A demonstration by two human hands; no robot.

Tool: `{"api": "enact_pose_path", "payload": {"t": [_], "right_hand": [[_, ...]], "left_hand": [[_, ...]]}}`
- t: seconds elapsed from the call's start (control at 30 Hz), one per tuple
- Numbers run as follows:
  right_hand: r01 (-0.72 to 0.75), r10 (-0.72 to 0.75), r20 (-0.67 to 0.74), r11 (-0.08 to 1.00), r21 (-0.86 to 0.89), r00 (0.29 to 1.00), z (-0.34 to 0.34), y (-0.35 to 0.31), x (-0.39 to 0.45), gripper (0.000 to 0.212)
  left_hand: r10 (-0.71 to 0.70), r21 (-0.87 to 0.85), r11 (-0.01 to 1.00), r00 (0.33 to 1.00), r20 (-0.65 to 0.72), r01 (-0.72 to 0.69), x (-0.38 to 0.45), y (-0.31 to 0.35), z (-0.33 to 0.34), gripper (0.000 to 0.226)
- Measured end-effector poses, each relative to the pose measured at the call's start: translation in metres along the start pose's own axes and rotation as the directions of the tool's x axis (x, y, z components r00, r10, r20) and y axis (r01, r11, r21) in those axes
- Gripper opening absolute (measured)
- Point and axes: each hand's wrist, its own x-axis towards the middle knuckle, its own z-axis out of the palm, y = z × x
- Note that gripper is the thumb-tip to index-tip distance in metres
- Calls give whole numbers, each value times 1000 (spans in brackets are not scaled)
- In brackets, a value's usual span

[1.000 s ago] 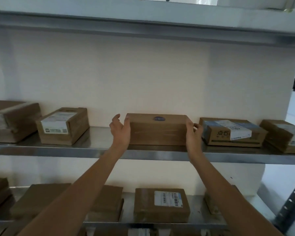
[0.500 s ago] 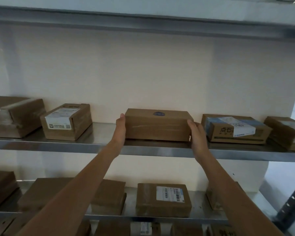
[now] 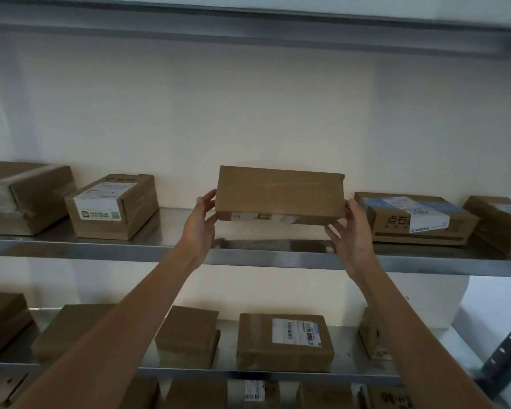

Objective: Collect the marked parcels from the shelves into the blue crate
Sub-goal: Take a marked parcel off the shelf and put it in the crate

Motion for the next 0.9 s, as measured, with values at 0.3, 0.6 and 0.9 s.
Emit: {"api": "enact_pose_path", "payload": {"t": [0.3,0.6,0.9], "right_hand": [[32,-29,32,996,-82,999,1,1,-1,41],[64,-61,33,994,-87,998,10,0,4,45],[42,-42,176,999,4,983,88,-14,-6,63]], "left_hand": [[-16,164,986,1000,-17,19,0,0,4,38],[-57,266,962,998,-12,58,-15,6,16,77],[-69,-16,997,970,233,74,-33,-10,42,71]]}}
